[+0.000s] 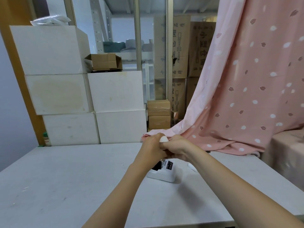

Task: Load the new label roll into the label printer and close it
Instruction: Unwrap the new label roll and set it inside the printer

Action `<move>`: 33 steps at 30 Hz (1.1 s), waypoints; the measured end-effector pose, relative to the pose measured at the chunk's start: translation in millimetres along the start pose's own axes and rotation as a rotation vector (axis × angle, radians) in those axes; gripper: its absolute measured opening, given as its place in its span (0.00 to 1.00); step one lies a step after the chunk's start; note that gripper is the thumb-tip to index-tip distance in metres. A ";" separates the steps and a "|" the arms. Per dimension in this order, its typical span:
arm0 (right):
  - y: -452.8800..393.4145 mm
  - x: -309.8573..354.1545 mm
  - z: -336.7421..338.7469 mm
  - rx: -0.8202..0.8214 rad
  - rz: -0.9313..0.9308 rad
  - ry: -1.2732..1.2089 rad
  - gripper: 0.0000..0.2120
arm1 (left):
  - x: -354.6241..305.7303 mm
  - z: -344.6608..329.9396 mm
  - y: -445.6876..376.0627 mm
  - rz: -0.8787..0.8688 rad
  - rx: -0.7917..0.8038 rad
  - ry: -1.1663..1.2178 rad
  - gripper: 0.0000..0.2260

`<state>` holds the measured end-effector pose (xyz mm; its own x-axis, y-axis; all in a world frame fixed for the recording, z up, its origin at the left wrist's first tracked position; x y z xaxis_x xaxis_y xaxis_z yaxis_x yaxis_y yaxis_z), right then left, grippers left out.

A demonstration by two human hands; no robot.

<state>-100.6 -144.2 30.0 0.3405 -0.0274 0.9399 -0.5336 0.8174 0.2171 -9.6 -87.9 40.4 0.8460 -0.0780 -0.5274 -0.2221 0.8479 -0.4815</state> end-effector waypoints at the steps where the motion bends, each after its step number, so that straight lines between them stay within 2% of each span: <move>1: 4.4 1.9 0.5 0.046 0.014 -0.013 0.05 | 0.6 4.1 1.8 0.020 -0.022 0.040 0.17; 4: 13.3 6.6 6.2 0.164 0.066 -0.084 0.13 | 5.0 19.6 7.5 0.111 -0.134 0.225 0.12; 7: 21.5 9.9 12.5 0.215 0.094 -0.203 0.12 | 19.7 24.7 10.4 0.254 -0.177 0.509 0.10; 11: 24.3 13.9 20.0 0.077 0.239 0.033 0.15 | 29.8 22.3 13.9 0.340 -0.166 0.724 0.10; 13: 24.5 17.3 19.9 -0.001 0.297 0.099 0.17 | 30.5 19.2 16.9 0.351 -0.153 0.766 0.10; 15: 21.5 18.9 20.3 -0.031 0.316 0.057 0.17 | 31.1 16.5 18.7 0.347 -0.140 0.754 0.10; 19: 19.8 27.3 22.1 0.031 0.360 0.078 0.08 | 35.3 14.3 18.0 0.352 -0.103 0.767 0.14; 23: 27.1 30.5 18.0 0.144 0.387 0.107 0.10 | 38.6 16.8 17.8 0.385 -0.078 0.979 0.16; 25: 27.1 27.6 13.1 0.192 0.389 0.087 0.15 | 39.8 16.7 17.4 0.389 -0.049 1.050 0.13; 33: 16.7 10.6 5.7 0.143 0.377 -0.158 0.12 | 43.9 9.2 19.0 0.564 0.027 1.061 0.10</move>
<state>-110.4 -134.1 45.1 -0.0157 0.1614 0.9868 -0.7034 0.6996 -0.1256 27.7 -70.4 14.5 -0.1910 -0.0746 -0.9787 -0.4119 0.9112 0.0110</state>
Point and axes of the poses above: each hand's wrist, its own y-axis away from the middle knuckle, its own z-axis out of the back of the hand, x = y × z, the point moved 6 cm from there along -y, towards the middle knuckle, and after that the axes turned 2 degrees about -z, right-handed, at the moved point
